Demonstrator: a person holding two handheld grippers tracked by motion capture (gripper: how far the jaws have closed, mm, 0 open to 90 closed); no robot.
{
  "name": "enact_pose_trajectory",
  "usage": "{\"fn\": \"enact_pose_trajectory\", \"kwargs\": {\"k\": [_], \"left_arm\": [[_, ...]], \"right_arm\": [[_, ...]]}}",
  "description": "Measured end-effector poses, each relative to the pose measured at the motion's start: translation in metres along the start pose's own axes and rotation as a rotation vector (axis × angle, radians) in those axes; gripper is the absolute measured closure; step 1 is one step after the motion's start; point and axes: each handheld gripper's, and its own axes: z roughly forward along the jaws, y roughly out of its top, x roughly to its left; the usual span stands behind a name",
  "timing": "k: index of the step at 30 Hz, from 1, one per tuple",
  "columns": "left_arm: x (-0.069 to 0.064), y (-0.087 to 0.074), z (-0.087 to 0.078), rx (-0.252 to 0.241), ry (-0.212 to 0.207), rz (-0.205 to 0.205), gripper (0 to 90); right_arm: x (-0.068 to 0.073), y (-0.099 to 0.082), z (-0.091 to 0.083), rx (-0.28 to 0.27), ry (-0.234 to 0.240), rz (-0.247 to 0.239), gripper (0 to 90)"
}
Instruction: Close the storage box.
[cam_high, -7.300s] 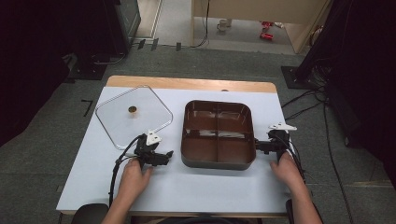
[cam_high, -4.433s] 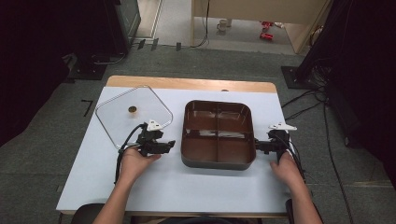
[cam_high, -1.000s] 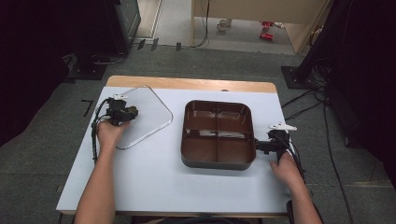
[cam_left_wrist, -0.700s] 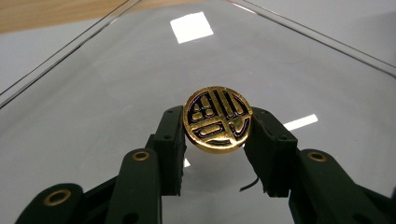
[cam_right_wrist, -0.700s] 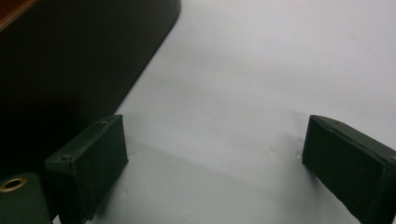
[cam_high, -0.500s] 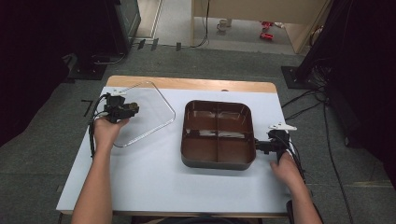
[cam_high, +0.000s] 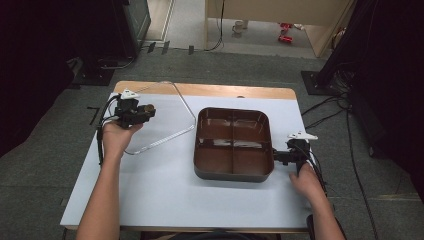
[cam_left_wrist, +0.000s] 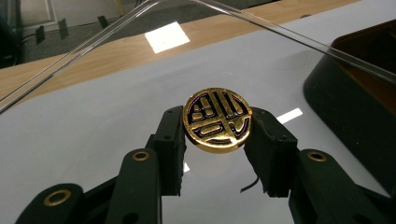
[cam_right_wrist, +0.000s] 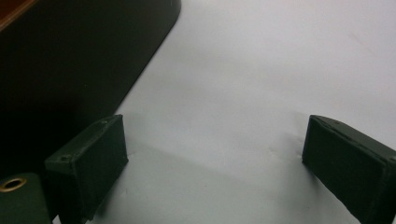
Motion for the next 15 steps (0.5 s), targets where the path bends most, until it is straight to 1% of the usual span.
{"fn": "enact_pose_trajectory", "kwargs": {"k": [1, 2, 3, 4, 5, 7, 8, 9, 10, 12, 13, 14, 15], "left_arm": [[-0.005, 0.003, -0.001, -0.005, -0.014, 0.006, 59.4], [-0.005, 0.003, -0.001, -0.005, -0.014, 0.006, 59.4], [-0.01, 0.006, -0.001, -0.008, -0.028, 0.01, 59.4], [-0.01, 0.006, -0.001, -0.008, -0.028, 0.01, 59.4], [-0.016, 0.009, -0.001, -0.01, -0.038, 0.025, 59.4], [-0.023, 0.011, -0.001, -0.012, -0.049, 0.044, 59.4], [-0.023, 0.011, -0.001, -0.012, -0.049, 0.044, 59.4], [-0.031, 0.014, 0.0, -0.012, -0.063, 0.062, 59.4], [-0.031, 0.014, 0.0, -0.012, -0.063, 0.062, 59.4], [-0.039, 0.016, 0.002, -0.013, -0.075, 0.083, 59.4], [-0.048, 0.018, 0.004, -0.015, -0.086, 0.1, 59.4], [-0.048, 0.018, 0.004, -0.015, -0.086, 0.1, 59.4], [-0.055, 0.019, 0.005, -0.019, -0.101, 0.116, 59.4]], "right_arm": [[0.0, 0.0, 0.0, 0.0, 0.0, 0.001, 5.9], [0.0, 0.0, 0.0, 0.0, 0.0, 0.001, 5.9], [0.0, 0.0, 0.0, 0.0, 0.0, 0.001, 5.9], [0.0, 0.0, 0.0, 0.0, 0.0, 0.001, 5.9], [0.0, 0.0, 0.0, 0.0, 0.0, 0.0, 5.9], [0.0, 0.0, 0.0, 0.0, 0.0, 0.0, 5.9], [0.0, 0.0, 0.0, 0.0, 0.0, 0.0, 5.9], [0.0, 0.0, 0.0, 0.0, 0.0, 0.0, 5.9], [0.0, 0.0, 0.0, 0.0, 0.0, 0.0, 5.9], [0.0, 0.0, 0.0, 0.0, 0.0, 0.0, 5.9], [0.0, 0.0, 0.0, 0.0, 0.0, 0.0, 5.9], [0.0, 0.0, 0.0, 0.0, 0.0, 0.0, 5.9], [0.0, 0.0, 0.0, 0.0, 0.0, 0.0, 5.9]]}}
